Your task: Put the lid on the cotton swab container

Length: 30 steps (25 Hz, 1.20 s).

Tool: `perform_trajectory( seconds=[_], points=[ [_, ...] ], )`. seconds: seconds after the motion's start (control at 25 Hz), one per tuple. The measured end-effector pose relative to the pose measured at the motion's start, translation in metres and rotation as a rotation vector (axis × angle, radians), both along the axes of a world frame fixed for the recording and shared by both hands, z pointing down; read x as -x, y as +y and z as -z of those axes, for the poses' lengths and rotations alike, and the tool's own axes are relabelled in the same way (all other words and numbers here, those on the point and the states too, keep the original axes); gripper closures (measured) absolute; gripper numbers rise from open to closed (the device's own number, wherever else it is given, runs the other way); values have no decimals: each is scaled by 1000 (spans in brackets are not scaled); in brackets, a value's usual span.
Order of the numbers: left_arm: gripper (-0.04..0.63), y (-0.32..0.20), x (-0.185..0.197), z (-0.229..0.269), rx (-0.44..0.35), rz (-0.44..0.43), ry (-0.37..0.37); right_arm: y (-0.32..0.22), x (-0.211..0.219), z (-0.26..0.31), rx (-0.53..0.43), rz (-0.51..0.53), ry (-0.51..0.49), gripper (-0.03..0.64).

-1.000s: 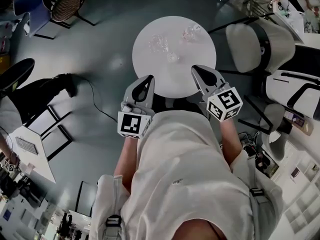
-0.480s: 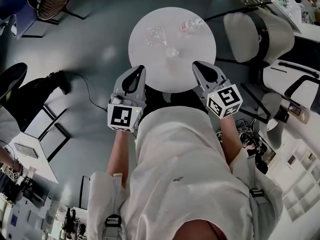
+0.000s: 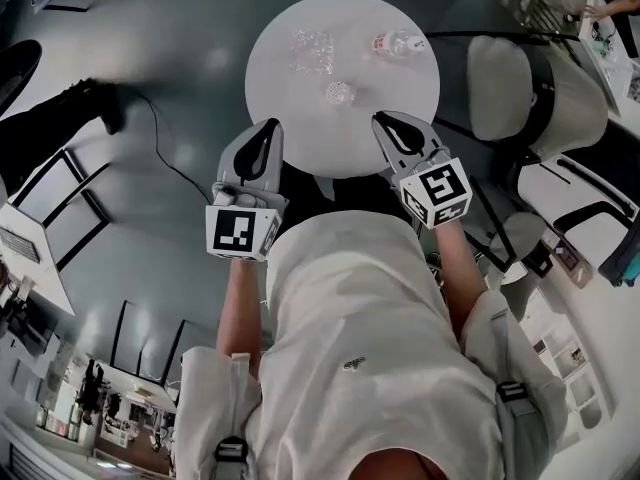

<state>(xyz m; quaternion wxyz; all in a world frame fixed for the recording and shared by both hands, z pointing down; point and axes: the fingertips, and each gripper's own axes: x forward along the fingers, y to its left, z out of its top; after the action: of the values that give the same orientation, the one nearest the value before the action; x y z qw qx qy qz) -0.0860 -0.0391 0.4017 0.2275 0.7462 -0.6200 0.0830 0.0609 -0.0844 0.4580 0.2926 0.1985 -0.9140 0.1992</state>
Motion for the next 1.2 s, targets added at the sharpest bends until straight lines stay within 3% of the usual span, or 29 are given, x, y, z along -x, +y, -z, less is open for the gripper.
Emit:
perform_trajectory(
  seconds=[0.24,0.72,0.96,1.2],
  points=[
    [583,-7,-10,-25,26,83,-1,-5,-3,-41,-18,123,66,566],
    [583,-19,-10,-53,40,191,10,-12,20,-82,-16,284,91,511],
    [583,-21,-12,-59,60,169,11,-7,28,-101,-31,346,127,491],
    [583,-22,-15,-71,85,155,21,-5,32,-121,-124,415,194,471]
  ],
)
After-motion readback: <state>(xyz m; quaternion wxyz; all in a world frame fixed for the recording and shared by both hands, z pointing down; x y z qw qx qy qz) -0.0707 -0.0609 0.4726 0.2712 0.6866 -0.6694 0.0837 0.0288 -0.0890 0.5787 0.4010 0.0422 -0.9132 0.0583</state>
